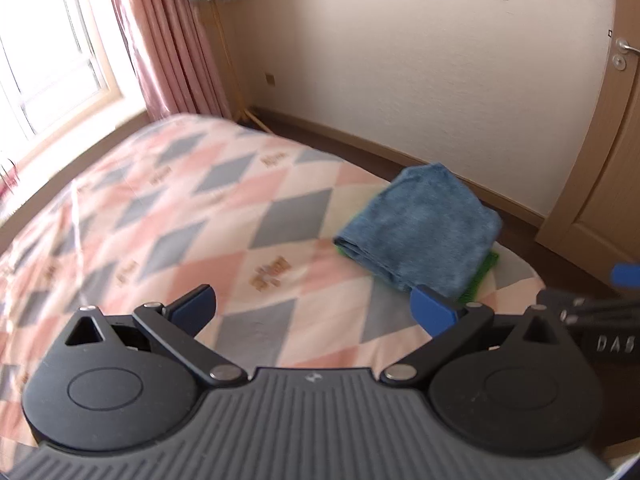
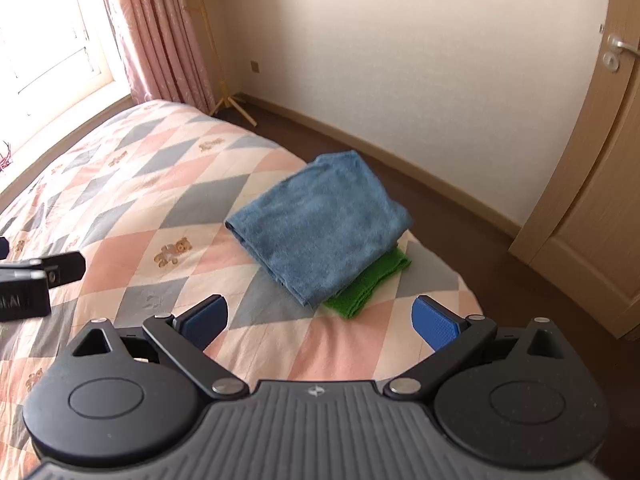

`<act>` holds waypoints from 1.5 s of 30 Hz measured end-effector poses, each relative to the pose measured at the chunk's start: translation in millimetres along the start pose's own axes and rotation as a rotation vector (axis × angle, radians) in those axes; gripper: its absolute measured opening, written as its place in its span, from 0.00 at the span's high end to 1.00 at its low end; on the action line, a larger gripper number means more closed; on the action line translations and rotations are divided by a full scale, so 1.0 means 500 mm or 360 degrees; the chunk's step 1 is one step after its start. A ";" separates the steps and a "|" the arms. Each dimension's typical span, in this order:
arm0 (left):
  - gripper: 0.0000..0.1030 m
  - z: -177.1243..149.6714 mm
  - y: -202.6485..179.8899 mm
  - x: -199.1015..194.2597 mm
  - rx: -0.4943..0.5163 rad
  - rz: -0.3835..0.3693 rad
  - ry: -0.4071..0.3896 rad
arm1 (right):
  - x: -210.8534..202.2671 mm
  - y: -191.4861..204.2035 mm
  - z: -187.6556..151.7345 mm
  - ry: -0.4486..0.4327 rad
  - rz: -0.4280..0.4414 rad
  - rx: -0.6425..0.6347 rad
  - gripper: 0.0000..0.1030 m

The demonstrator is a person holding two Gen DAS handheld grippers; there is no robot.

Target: Fold clothes

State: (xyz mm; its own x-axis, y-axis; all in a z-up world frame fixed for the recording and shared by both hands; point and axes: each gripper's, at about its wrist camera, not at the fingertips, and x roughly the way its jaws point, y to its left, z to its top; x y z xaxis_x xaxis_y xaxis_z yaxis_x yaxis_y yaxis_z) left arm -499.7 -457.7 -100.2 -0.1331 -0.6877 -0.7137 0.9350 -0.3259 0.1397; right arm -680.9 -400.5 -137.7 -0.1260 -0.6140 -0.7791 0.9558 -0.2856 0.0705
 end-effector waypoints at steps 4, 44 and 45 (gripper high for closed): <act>0.01 -0.013 0.034 -0.041 -0.0065 -0.0044 -0.0002 | -0.041 0.030 0.000 -0.0091 -0.0079 -0.0013 0.02; 0.01 -0.012 -0.023 0.038 -0.0252 0.0149 0.0351 | 0.063 -0.042 0.031 0.0199 0.0018 -0.0005 0.00; 0.01 -0.009 -0.028 0.043 -0.0248 0.0154 0.0354 | 0.069 -0.046 0.033 0.0206 0.0022 -0.0011 0.00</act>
State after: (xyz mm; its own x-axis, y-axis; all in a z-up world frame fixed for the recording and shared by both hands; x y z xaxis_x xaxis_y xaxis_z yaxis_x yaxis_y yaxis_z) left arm -514.1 -465.1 -120.4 0.0185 -0.5462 -0.8375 0.9814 -0.1500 0.1195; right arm -711.7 -427.4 -156.0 -0.0777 -0.5176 -0.8521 0.9590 -0.2724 0.0780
